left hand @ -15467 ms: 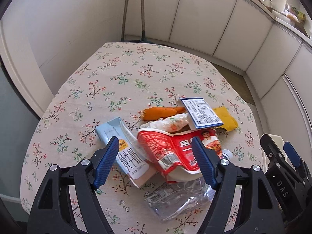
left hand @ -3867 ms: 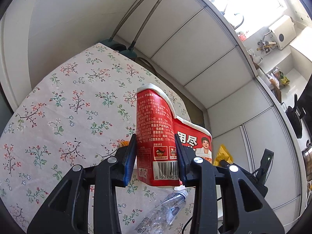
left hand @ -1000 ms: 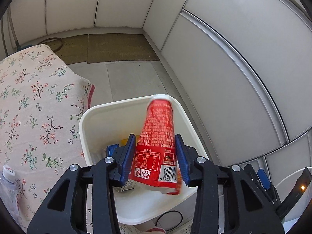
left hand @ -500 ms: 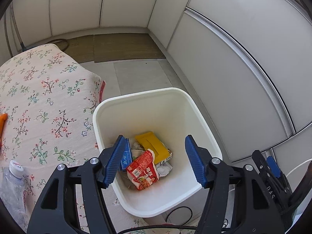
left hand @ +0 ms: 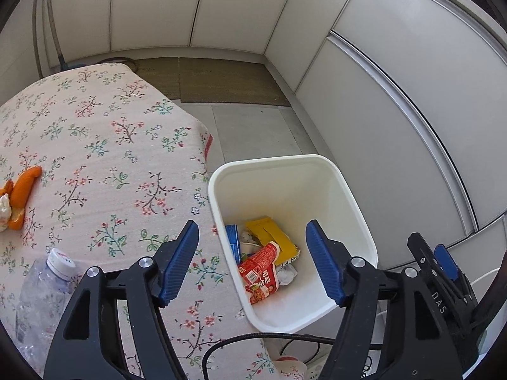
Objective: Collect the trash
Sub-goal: 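Move both tools back over the table toward the carrot and bottle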
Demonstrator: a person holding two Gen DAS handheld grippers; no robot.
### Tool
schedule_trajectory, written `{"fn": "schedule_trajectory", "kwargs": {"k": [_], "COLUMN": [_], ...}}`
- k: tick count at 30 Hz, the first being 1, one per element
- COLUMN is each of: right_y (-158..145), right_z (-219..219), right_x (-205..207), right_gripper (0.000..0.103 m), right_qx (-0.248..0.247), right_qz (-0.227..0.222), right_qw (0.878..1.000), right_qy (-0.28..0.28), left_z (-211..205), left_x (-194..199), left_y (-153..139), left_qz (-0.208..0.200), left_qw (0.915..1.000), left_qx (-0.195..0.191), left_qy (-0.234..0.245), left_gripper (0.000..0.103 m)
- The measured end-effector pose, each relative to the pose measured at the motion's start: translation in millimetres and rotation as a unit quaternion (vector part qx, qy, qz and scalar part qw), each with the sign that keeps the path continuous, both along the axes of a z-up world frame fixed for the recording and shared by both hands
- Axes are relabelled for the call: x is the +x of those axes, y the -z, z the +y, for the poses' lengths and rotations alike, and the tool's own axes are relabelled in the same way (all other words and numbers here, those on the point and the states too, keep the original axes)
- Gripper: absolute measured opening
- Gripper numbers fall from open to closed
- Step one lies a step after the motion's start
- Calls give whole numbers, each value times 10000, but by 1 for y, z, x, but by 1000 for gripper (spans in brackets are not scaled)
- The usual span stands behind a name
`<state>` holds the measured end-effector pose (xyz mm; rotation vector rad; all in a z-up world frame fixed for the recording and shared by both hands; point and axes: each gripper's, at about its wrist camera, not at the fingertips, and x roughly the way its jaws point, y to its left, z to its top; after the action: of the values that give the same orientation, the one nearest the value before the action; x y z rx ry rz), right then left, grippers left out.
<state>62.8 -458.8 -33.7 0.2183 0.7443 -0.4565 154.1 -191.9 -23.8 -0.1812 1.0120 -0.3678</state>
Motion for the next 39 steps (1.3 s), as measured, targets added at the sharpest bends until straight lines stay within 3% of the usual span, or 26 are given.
{"fn": "schedule_trajectory", "kwargs": {"k": [18, 31, 39], "right_y": [-26, -33, -31], "right_z": [111, 210, 272], "right_x": [54, 82, 96], "right_gripper": [83, 83, 83], "right_qx": [-207, -494, -590], "right_qz": [124, 266, 347], "right_qw": [9942, 9815, 9704], "right_qy": [-1044, -1832, -2315], "left_z": [122, 218, 281], "left_x": [6, 3, 3], "left_y": [-12, -13, -4], "left_qz": [43, 117, 366], "left_qw": [9940, 9849, 9777], "left_qx": [-54, -59, 64], "left_qy": [-1088, -1727, -2065], "left_gripper": [75, 75, 77]}}
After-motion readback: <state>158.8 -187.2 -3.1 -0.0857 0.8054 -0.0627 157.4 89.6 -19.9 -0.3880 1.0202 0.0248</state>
